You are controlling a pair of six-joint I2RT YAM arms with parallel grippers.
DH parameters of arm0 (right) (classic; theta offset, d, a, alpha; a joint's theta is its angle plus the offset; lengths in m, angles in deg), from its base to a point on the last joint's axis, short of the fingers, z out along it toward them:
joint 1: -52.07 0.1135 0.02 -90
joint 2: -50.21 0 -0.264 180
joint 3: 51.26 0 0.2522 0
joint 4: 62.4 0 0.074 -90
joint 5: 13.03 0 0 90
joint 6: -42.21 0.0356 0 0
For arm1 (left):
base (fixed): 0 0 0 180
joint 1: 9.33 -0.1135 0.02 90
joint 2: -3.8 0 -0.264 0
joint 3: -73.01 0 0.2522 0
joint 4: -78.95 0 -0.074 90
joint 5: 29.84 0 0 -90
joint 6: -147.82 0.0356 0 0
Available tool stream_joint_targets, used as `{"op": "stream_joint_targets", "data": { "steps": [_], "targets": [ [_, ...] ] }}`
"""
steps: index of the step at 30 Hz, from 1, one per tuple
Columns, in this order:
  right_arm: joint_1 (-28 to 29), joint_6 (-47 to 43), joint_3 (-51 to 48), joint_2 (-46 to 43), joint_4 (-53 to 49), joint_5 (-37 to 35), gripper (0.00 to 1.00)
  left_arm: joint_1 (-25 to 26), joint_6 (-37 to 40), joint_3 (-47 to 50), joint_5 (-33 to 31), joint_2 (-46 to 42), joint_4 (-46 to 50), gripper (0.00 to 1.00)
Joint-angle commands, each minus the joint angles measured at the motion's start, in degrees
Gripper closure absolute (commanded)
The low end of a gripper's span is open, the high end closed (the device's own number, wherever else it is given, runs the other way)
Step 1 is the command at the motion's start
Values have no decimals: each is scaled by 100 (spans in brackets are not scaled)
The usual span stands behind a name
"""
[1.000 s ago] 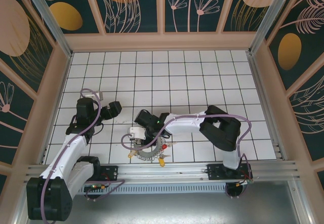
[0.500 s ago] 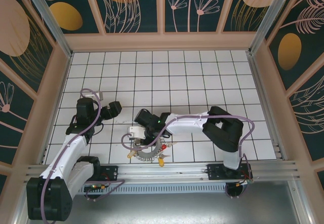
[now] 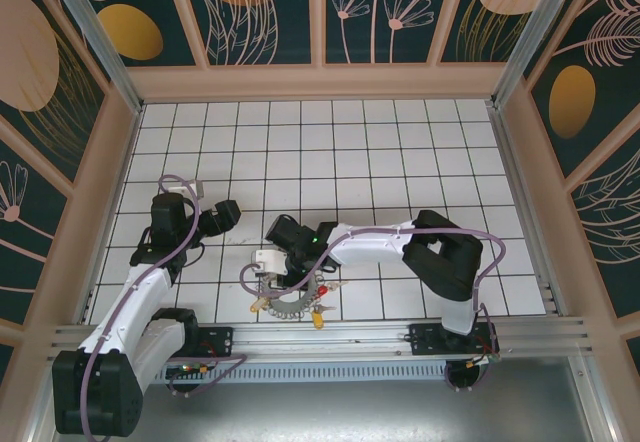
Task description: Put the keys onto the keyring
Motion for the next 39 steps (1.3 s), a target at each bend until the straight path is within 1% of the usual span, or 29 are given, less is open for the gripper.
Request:
{"op": "stream_joint_targets", "data": {
  "steps": [1,7,13,19,24,28,31,35,39],
  "targets": [
    [50,-36,1,-73,-176,191,100,-39,-7,36,101,-75,-151,12],
    [-10,-62,225,-411,-510,116,100,-38,-13,36,101,-76,-168,12],
    [-16,-166,519,-840,-863,-580,100,-39,-17,36,56,-100,-151,12],
    [-11,-507,675,-1449,-1069,-1568,100,-39,-28,28,13,-99,-150,12],
    [-70,-1168,817,-2133,-1221,-2769,100,-39,-32,32,-12,-100,-148,12],
    [-226,-1663,1065,-2603,-1266,-3319,100,-39,-32,27,-68,-108,-143,11],
    [-407,-1897,1358,-2798,-1281,-3486,100,-39,-32,28,-112,-129,-133,11],
    [-727,-1979,1752,-2883,-1259,-3374,100,-39,-32,35,-172,-180,-98,10],
    [-948,-2029,1942,-2838,-1083,-3289,100,-39,-7,29,-245,-187,-55,10]
  ]
}}
